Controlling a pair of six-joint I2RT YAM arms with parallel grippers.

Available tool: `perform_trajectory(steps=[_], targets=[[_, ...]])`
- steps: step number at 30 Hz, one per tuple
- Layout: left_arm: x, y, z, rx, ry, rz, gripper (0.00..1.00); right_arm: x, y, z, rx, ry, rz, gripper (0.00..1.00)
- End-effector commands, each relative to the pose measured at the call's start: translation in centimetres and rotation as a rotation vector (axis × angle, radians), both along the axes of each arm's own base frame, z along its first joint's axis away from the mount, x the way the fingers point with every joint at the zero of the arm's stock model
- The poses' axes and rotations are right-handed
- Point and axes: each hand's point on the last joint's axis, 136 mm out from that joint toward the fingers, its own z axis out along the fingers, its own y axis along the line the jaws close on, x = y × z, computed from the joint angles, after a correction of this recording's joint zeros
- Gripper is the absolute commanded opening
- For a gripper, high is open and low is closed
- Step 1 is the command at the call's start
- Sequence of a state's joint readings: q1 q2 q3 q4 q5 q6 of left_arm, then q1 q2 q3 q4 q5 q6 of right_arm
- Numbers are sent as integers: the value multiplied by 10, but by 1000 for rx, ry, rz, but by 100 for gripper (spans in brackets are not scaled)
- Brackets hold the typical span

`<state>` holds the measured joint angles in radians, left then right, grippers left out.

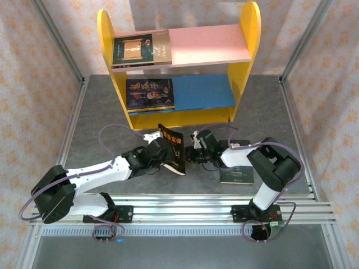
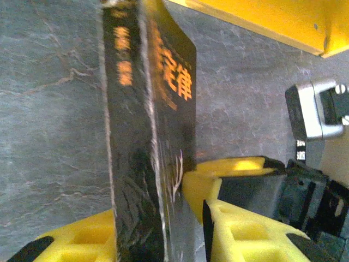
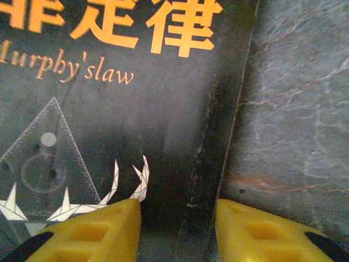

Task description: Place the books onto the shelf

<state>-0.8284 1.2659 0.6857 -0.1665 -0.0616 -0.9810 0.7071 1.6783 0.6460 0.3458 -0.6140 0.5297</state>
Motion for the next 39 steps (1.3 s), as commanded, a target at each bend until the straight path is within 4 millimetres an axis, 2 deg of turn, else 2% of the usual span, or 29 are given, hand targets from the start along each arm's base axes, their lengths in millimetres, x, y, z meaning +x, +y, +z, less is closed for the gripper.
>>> perform_trajectory(steps=[1, 9, 25, 29, 32, 34, 36, 38, 39], targets=[[6, 3, 15, 23, -33, -3, 31, -39, 6, -13, -27, 120, 113, 43], [4, 5, 14, 61, -19, -23, 23, -34, 6, -10, -49, 103, 114, 50], [1, 20, 21, 139, -5, -49, 20, -28, 6, -5, -72, 85, 122, 58], [2, 18, 16, 144, -2, -59, 16, -27, 5, -1, -68, 77, 118, 59], [5, 12, 14, 153, -3, -91, 2, -25, 3, 3, -70, 63, 112, 61], [5, 6, 19, 147, -10, -125, 0, -21, 0, 9, -69, 49, 98, 61], [5, 0, 33, 135, -34, -168, 0, -16, -5, 19, -61, 28, 81, 62], [3, -2, 60, 141, -79, -220, 0, -10, -14, 35, -53, 0, 60, 61], [1, -1, 76, 152, -102, -247, 0, -5, -20, 52, -38, -30, 44, 61]])
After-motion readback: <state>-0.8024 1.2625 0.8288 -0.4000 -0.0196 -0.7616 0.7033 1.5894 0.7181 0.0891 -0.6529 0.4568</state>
